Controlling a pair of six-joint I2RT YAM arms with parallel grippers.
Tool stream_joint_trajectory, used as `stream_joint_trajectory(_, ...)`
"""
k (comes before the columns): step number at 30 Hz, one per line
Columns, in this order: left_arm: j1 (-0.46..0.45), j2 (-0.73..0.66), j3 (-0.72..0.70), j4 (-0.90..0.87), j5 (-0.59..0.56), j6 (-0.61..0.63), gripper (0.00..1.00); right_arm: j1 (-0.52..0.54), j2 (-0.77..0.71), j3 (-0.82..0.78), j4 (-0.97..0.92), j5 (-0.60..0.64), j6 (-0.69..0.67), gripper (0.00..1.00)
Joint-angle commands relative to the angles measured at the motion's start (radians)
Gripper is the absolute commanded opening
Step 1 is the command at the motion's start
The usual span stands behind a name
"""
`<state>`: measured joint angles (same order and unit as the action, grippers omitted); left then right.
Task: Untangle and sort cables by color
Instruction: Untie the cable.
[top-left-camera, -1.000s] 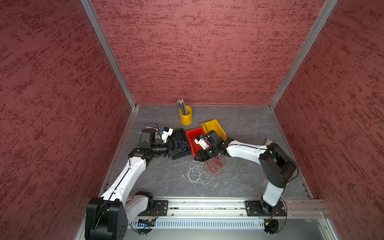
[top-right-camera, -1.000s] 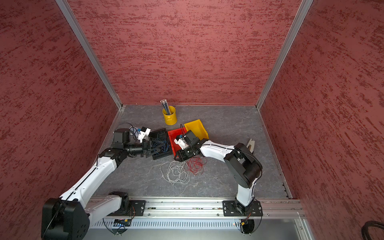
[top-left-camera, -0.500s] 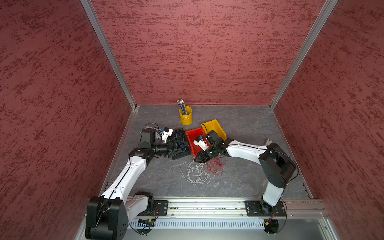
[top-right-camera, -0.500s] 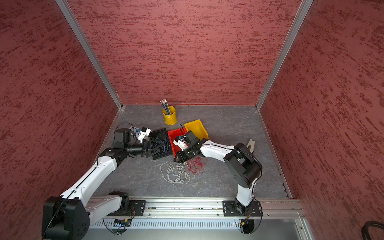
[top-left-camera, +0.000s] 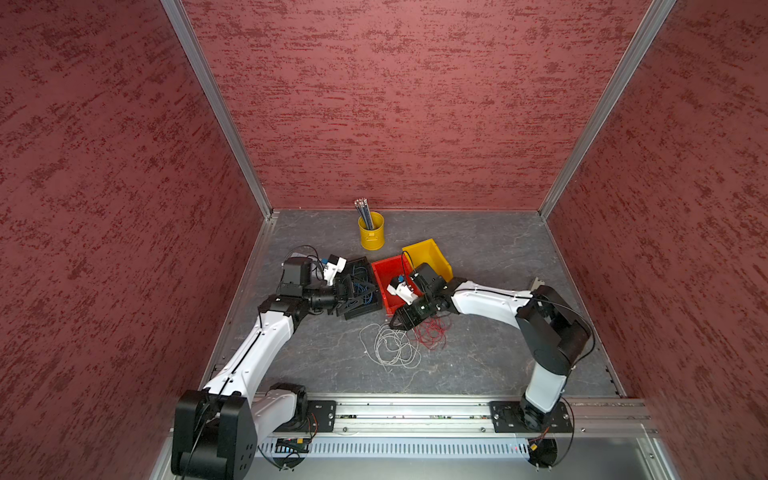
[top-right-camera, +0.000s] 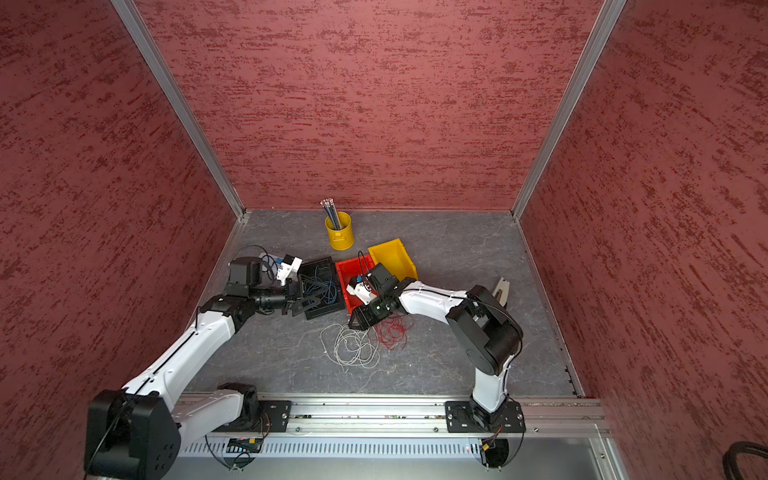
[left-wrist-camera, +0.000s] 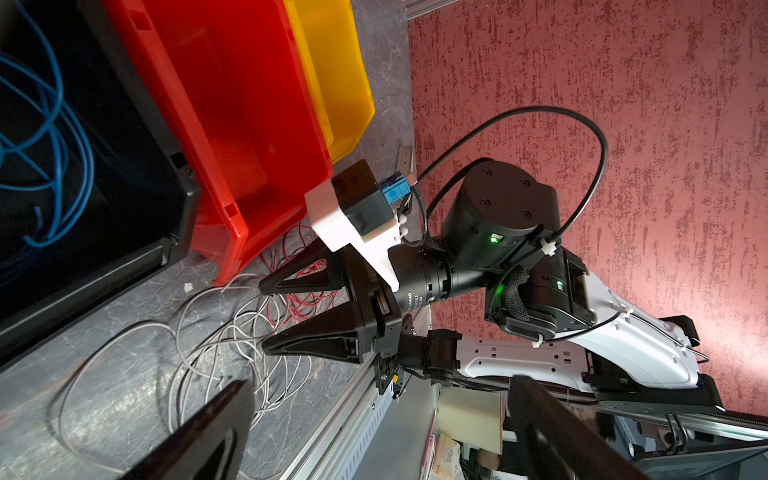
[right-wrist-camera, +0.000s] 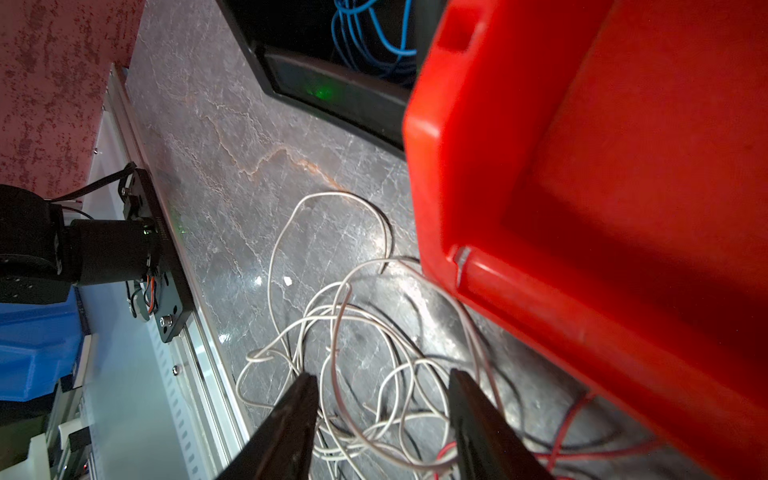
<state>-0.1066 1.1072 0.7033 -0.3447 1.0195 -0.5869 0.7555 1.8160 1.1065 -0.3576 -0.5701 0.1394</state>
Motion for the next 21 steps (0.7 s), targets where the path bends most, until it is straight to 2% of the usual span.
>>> stream_joint_trajectory(1,0.005,-0.001,0.012,-0.005,0.008,0.01,1.0,0.014,0.012,-0.003,-0.046,0.03,-0.058,0.56)
stream_joint_trajectory(9,0.005,-0.001,0.01,-0.001,0.008,0.011,1.0,0.028,-0.002,0.013,-0.085,0.099,-0.116,0.49)
stream_joint_trajectory(21,0.005,0.004,0.014,0.02,0.007,0.007,1.0,0.051,-0.125,0.024,-0.104,0.25,-0.13,0.04)
